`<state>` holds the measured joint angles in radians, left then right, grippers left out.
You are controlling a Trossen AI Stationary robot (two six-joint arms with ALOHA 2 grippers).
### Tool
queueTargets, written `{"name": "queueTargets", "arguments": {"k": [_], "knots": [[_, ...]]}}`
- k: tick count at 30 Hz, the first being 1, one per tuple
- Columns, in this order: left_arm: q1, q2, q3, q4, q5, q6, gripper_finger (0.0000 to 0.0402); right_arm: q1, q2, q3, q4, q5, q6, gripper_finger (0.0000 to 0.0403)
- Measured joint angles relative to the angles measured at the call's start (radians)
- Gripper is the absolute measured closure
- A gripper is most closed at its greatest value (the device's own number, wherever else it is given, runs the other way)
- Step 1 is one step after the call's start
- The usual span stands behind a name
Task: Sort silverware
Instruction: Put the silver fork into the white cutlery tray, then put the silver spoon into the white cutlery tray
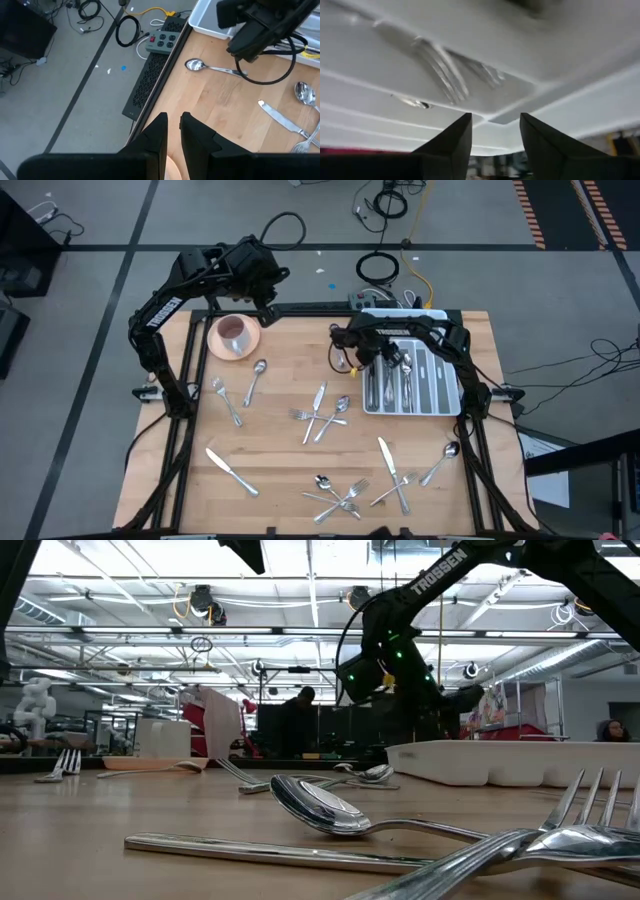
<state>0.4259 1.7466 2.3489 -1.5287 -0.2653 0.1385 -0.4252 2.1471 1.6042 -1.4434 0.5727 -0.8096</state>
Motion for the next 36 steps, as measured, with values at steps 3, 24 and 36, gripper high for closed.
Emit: {"name": "queueTargets", "arguments": {"k": [3,24,36], "knots": [[0.0,0.0,0.0,-0.013,0.0,0.001,0.0343,0.001,-0.001,0.076,-0.041,-0.044,0.118,0.0241],[-0.155,0.014,-0.113,0.363,0.266,0.004,0.0343,-0.079,-1.008,-0.072,0.045,-1.024,0.529,0.025],[-0.359,-0.144,-0.944,0.719,-0.102,-0.672,0.0343,-0.07,-1.477,-0.667,0.281,-0.994,0.788,0.025]]}}
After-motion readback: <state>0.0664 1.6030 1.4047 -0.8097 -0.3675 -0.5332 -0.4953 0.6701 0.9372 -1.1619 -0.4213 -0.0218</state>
